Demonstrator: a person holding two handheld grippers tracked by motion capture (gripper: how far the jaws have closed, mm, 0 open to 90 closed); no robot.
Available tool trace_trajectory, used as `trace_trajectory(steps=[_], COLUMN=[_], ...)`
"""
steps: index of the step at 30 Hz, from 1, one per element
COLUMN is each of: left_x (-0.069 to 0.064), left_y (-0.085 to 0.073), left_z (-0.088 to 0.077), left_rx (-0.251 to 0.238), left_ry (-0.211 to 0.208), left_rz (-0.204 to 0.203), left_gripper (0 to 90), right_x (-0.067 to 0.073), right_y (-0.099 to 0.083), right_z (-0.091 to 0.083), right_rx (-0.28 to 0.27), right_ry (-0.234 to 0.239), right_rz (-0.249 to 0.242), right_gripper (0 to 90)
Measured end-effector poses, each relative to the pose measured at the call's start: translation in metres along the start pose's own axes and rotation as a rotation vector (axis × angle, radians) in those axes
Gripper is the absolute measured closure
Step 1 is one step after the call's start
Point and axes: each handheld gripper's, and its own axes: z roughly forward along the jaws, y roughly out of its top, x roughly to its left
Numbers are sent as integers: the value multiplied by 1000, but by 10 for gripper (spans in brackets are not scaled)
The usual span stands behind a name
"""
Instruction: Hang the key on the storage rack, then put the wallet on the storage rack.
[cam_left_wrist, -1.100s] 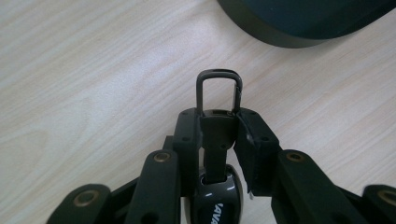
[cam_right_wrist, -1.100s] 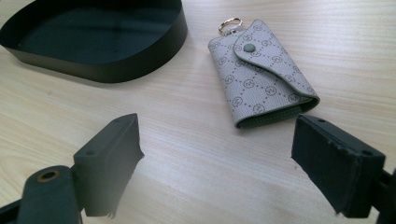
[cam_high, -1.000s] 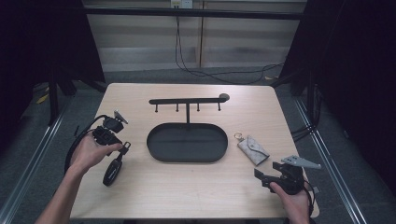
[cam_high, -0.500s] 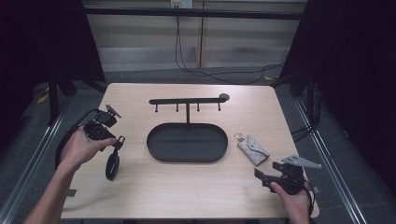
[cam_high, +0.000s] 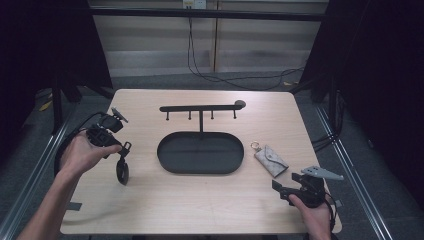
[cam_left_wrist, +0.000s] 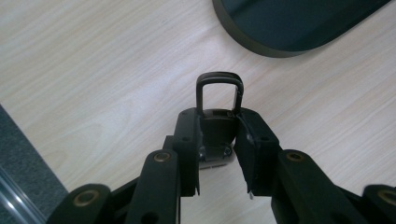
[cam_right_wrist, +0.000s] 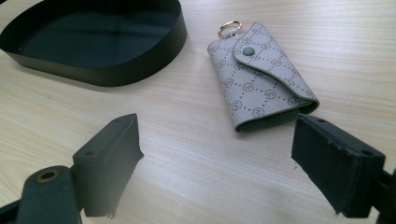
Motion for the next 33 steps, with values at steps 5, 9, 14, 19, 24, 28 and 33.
trace_trajectory(steps=[5,9,14,19,24,28,33], left_x=[-1,-2,-4,-8,-11,-13,-16], left_y=[2,5,9,12,15,18,22], left_z=[-6,-10,-17,-24,-29,-31,-32], left_rx=[-5,-16,-28,-31,-27,-25,-8], left_ry=[11,1,-2,0,4,0,1], left_rz=[2,2,-1,9,22,18,27], left_gripper=[707,707,707,707,707,707,707], right_x=[0,-1,0,0,0,-1,0], right_y=[0,0,0,-1,-1,-1,0], right_z=[0,-2,-1,-2,-2,-1,-1], right_rx=[-5,-14,-9,-11,-8,-7,-6], right_ry=[-4,-8,-4,-6,-3,1,0], right_rz=[2,6,0,-2,-3,-3,-5], right_gripper=[152,151,151,151,151,151,152])
